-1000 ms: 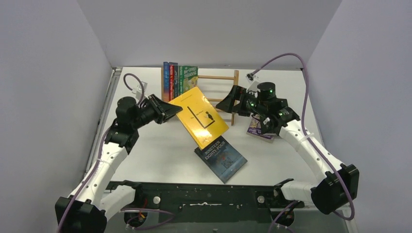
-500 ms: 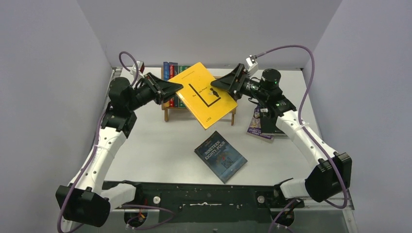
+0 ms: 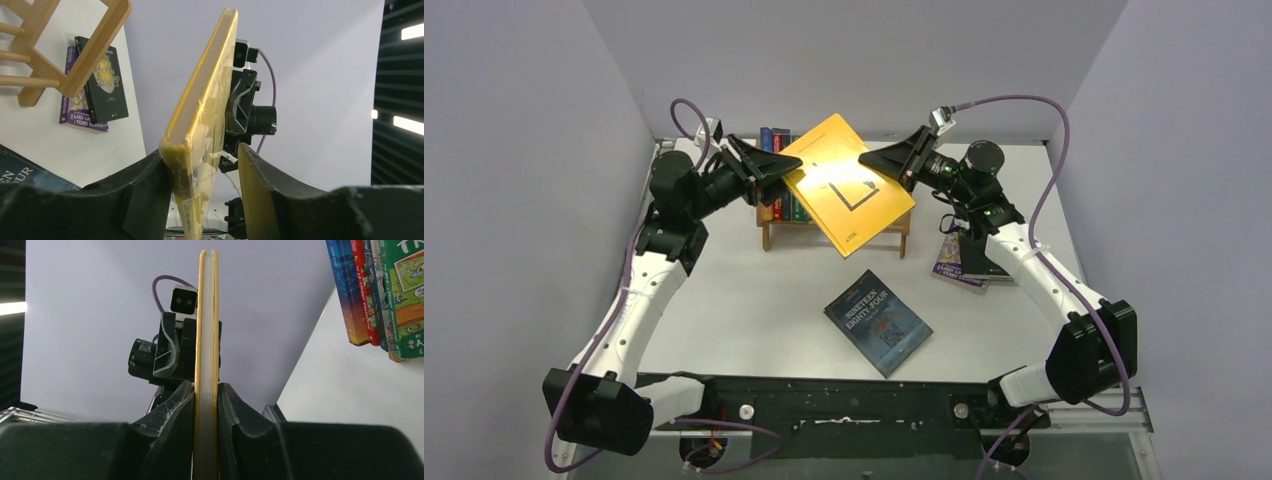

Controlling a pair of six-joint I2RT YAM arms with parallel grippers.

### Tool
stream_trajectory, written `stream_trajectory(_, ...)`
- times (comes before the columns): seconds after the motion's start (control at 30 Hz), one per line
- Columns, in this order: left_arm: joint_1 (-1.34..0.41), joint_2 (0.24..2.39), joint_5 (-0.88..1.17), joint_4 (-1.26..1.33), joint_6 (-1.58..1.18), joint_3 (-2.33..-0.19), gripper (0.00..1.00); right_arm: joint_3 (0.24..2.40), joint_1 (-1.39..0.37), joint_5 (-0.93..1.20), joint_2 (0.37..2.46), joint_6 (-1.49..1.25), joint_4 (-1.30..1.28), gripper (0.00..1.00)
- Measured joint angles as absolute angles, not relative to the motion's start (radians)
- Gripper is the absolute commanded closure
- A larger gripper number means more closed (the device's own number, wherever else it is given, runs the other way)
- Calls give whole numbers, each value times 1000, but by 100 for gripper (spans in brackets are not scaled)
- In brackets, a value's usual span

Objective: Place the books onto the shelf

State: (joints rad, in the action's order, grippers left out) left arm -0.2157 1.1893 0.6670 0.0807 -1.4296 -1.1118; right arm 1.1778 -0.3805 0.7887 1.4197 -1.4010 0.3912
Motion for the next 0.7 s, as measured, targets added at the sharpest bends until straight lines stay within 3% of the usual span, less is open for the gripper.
stream_trajectory(0.27,-284,1190,628,89,-1435,-1111,54,1175,-381,724,1419,-1401,394,100)
stream_trajectory(0.37,-335,1192,587,88,-1427,-1107,63,1169,-381,704,1416,-1401,395,99)
stream_trajectory(0.47,-369,1193,556,86,-1412,-1092,83,1164,-381,690,1414,-1401,395,94)
stream_trajectory(0.53,-376,1193,541,84,-1404,-1082,100,1159,-381,683,1412,-1399,395,83)
stream_trajectory(0.7,-375,1190,529,82,-1359,-1076,100,1137,-375,664,1400,-1367,339,39)
